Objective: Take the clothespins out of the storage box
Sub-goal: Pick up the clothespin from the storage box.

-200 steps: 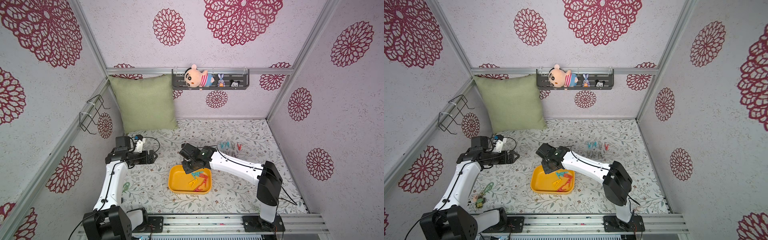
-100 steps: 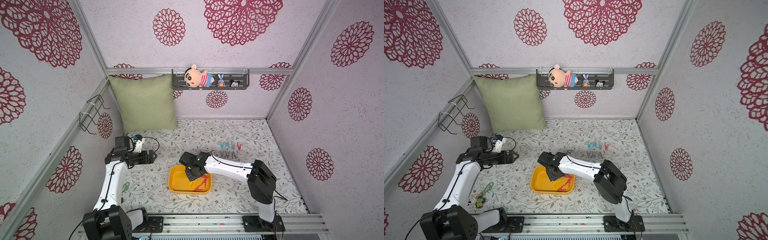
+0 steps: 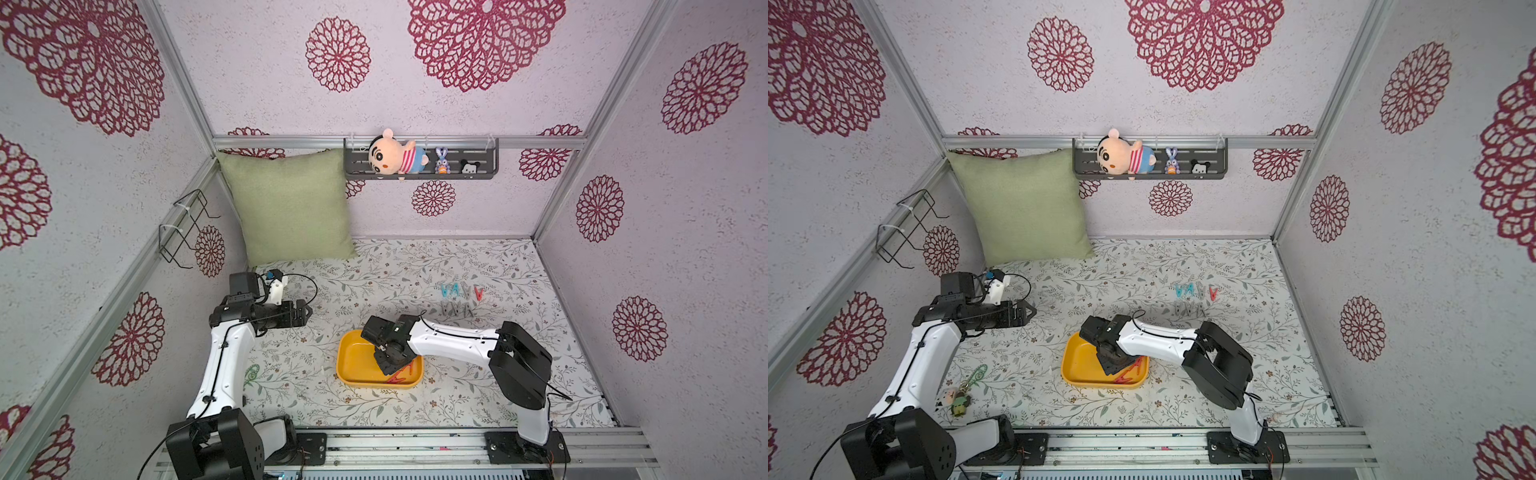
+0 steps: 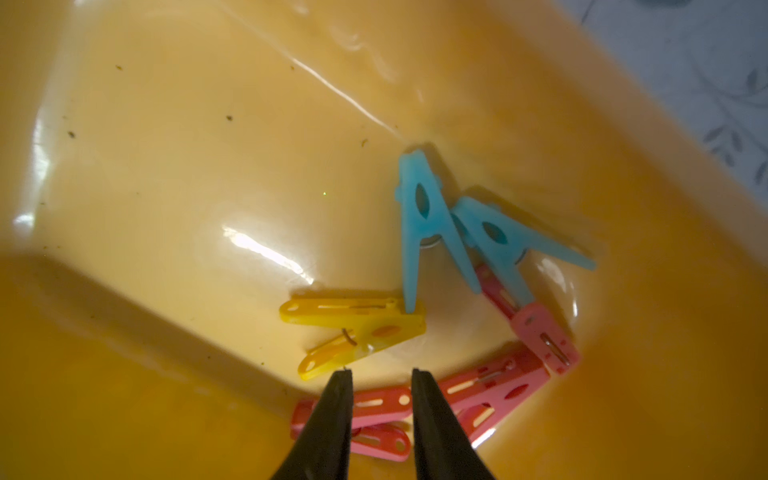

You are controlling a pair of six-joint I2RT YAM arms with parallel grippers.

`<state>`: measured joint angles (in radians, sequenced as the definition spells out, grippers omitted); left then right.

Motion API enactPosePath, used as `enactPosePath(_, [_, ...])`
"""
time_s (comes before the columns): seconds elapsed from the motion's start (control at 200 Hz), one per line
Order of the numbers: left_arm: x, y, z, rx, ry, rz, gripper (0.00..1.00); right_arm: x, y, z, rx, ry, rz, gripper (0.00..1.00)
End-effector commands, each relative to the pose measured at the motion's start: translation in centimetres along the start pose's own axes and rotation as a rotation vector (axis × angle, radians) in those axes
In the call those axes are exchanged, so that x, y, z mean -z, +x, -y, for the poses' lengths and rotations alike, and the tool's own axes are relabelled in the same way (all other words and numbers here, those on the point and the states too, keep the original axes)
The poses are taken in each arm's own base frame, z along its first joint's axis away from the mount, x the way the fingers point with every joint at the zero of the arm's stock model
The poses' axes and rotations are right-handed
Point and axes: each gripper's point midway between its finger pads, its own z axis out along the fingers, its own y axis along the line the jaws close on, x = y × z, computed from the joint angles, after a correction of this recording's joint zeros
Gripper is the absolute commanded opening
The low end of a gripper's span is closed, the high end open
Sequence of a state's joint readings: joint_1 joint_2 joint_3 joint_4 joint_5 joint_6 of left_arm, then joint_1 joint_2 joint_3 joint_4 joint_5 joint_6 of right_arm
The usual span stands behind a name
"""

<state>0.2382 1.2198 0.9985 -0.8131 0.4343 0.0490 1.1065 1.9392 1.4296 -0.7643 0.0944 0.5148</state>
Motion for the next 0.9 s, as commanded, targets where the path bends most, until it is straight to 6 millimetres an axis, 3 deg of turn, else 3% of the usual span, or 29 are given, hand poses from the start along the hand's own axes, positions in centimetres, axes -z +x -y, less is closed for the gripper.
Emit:
enactPosePath(0.0, [-0.2,-0.3,-0.6,0.002,-0.009,0.009,0.97,-0.1,-0.5,-1.1,0.021,-0.032,0.011,0.3])
enactPosePath(0.37, [0.0,-0.3,-0.8,0.013,-0.011,0.012,0.97,-1.5,-3.9,-2.6,0.055,-0.036,0.074,0.3])
enactPosePath(0.53, [-0.1,-0.4,-0.8,0.014,-0.008,0.013,0.97,-1.2,-5.8,-3.3,0.07,-0.032,0.12,0.3])
enactPosePath(0.655, [0.0,-0.4,-0.8,0.013,-0.008,0.014,0.97,-0.6,-6.9,-3.7,0.092,-0.035,0.149,0.3])
enactPosePath(0.896, [0.2,-0.5,-0.6,0.016,0.001,0.021,0.97,2.5,-6.8,-3.3,0.047,-0.044,0.177,0.31])
